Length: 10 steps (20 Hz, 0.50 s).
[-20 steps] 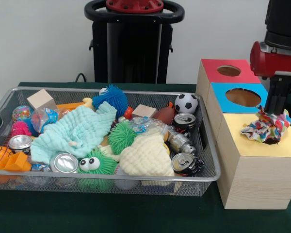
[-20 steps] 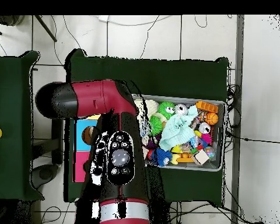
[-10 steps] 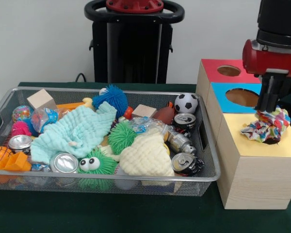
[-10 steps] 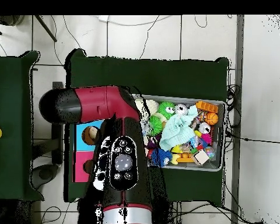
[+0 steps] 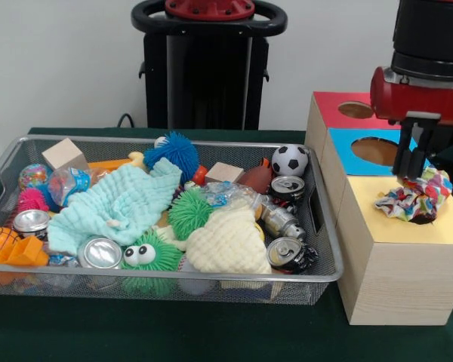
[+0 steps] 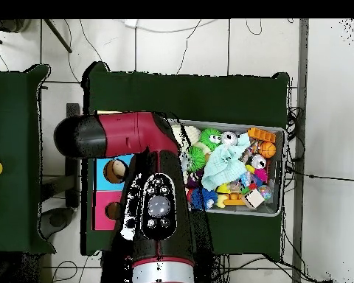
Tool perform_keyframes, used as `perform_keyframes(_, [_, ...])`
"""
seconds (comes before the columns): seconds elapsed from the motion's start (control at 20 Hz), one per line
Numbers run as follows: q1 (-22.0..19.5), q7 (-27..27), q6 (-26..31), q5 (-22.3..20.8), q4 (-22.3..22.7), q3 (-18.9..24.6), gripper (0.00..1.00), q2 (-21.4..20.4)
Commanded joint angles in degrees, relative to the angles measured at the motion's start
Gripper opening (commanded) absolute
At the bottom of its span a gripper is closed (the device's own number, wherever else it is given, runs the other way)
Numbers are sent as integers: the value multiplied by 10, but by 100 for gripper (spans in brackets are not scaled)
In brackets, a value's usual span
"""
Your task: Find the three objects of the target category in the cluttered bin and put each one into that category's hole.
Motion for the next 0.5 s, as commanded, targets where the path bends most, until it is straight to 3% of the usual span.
perform_keyframes(0.05, [-11,23,-36,-26,65,27,0,12])
perform_keyframes(0.5, [-3,37,-46,-25,55,24,0,28])
